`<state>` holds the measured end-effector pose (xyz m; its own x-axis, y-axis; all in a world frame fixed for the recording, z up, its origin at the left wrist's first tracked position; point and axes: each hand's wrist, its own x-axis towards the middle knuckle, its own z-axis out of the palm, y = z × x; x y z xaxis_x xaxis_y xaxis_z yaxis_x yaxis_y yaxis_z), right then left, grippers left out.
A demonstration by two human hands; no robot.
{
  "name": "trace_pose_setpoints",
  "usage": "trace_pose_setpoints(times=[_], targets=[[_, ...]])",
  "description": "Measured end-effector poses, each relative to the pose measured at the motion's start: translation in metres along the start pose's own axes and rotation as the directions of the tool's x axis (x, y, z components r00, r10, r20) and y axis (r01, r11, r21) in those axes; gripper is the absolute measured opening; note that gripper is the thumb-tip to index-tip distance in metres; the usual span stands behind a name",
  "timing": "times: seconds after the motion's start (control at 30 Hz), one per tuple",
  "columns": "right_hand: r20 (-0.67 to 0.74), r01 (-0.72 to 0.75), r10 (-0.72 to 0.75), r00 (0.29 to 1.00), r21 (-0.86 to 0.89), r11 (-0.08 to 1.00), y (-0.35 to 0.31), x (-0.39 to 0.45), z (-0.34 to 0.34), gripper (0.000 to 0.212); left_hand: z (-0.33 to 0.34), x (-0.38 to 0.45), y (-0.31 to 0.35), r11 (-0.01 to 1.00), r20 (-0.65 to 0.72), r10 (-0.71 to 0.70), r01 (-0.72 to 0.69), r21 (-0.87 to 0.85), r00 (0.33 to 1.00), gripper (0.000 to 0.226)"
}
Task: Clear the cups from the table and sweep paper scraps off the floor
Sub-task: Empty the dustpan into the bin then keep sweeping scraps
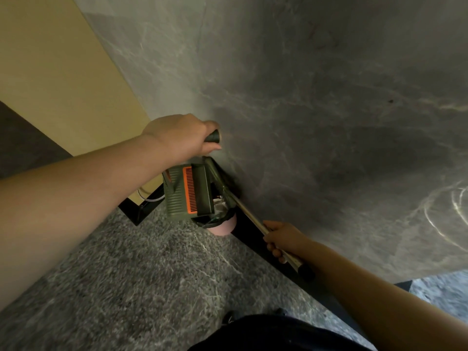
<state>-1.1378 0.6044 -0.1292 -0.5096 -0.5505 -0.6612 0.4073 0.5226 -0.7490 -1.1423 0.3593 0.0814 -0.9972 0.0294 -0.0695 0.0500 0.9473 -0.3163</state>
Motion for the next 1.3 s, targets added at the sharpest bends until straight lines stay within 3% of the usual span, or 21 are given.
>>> trace_pose_setpoints(times=[0.27, 0.4, 0.5, 0.63, 0.97, 1.23, 1.3], targets=[[0.034, -0.023, 0.021, 0.999, 0.060, 0.998, -0.008, -0.007, 0.020, 0.043, 0.008, -0.046, -0.055, 0.969, -0.119, -0.187, 0.163, -0.186, 0.975, 0.057], [0.029, -0.037, 0.035, 0.999, 0.059, 0.998, -0.010, -0.005, 0.042, 0.048, 0.018, -0.079, -0.079, 0.945, -0.104, -0.255, 0.225, -0.238, 0.961, 0.055], [0.021, -0.032, 0.030, 0.999, 0.076, 0.997, -0.018, -0.003, 0.065, 0.039, 0.025, -0.103, -0.100, 0.929, -0.110, -0.300, 0.264, -0.261, 0.948, 0.055], [0.002, -0.034, 0.034, 0.999, 0.108, 0.994, -0.032, -0.003, 0.114, 0.025, 0.032, -0.139, -0.134, 0.915, -0.163, -0.324, 0.265, -0.305, 0.932, 0.052], [-0.100, -0.055, 0.087, 0.991, 0.286, 0.957, -0.059, 0.004, 0.253, 0.024, 0.069, -0.225, -0.230, 0.889, -0.197, -0.299, 0.197, -0.413, 0.934, 0.049], [-0.044, -0.028, 0.046, 0.998, 0.338, 0.941, -0.082, 0.028, 0.299, 0.011, 0.109, -0.244, -0.292, 0.838, -0.151, -0.314, 0.199, -0.508, 0.937, 0.045], [-0.040, -0.033, 0.049, 0.998, 0.334, 0.942, -0.090, 0.042, 0.304, 0.016, 0.124, -0.238, -0.304, 0.815, -0.125, -0.337, 0.223, -0.535, 0.933, 0.044]])
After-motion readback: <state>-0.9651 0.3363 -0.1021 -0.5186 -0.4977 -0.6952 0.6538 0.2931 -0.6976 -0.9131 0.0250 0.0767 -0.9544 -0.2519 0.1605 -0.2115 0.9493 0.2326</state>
